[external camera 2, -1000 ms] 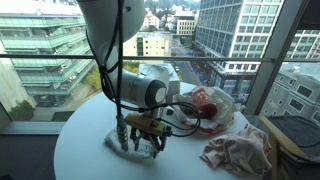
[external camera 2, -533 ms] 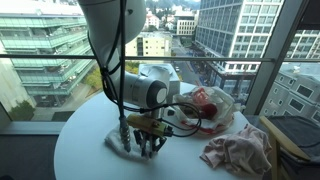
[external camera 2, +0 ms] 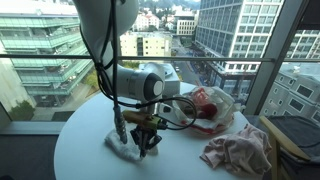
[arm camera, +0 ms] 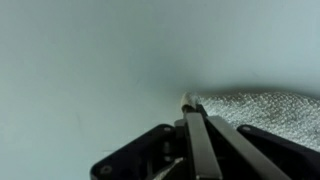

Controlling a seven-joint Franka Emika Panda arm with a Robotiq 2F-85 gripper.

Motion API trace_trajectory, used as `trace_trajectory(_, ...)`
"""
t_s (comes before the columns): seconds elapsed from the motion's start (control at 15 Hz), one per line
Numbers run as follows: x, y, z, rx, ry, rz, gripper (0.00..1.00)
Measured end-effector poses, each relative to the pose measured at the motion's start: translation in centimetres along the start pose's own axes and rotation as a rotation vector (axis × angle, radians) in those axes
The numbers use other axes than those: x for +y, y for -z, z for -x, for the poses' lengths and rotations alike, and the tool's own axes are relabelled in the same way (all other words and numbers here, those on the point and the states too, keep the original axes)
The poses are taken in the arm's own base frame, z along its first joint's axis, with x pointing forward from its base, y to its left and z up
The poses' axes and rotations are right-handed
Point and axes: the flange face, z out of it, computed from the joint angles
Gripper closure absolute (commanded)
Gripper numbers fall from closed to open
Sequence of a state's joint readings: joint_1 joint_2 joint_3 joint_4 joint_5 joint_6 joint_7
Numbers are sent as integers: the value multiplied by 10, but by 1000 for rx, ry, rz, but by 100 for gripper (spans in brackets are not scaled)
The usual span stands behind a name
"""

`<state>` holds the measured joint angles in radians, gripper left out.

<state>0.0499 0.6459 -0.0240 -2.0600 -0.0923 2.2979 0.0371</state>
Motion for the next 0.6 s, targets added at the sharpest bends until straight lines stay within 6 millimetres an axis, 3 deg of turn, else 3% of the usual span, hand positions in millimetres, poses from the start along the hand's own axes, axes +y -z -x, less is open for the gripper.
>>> trace_trajectory(0.27, -27, 27, 11, -64, 2, -62, 99)
trace_trajectory(0.6, -93, 88, 23, -56, 128, -120, 99)
